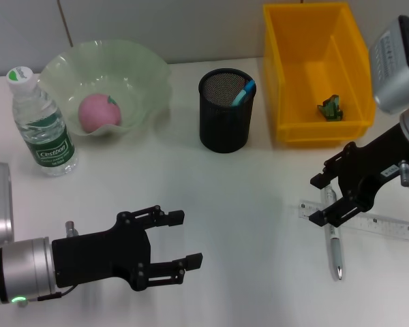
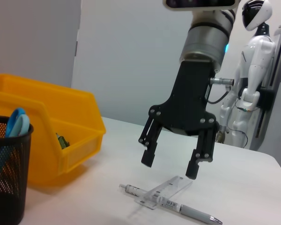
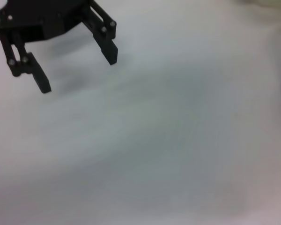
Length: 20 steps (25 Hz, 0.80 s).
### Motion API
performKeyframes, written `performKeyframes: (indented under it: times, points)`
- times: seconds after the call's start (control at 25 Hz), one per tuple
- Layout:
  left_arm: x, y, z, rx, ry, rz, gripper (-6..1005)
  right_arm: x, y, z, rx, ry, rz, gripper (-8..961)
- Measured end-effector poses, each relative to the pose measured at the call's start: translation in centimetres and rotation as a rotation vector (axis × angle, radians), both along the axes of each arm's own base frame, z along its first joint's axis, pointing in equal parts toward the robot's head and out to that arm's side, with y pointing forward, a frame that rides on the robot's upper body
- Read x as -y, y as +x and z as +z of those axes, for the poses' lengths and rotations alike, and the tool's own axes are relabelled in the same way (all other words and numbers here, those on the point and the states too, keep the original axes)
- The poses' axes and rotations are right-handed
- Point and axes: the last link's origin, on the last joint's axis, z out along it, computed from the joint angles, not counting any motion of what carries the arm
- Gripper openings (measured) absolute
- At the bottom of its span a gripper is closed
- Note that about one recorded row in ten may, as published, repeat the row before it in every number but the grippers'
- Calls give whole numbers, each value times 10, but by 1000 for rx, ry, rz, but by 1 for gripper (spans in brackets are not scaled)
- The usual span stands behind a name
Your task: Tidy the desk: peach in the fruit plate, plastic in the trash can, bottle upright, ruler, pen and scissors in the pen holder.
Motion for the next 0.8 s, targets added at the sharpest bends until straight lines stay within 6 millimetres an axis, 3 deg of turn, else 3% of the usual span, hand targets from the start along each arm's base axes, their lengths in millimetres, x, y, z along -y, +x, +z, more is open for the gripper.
performKeyframes:
  times: [0.8]
  points:
    - [0, 2, -7, -1, 7, 17, 798, -7, 8, -32, 130, -15, 64, 727]
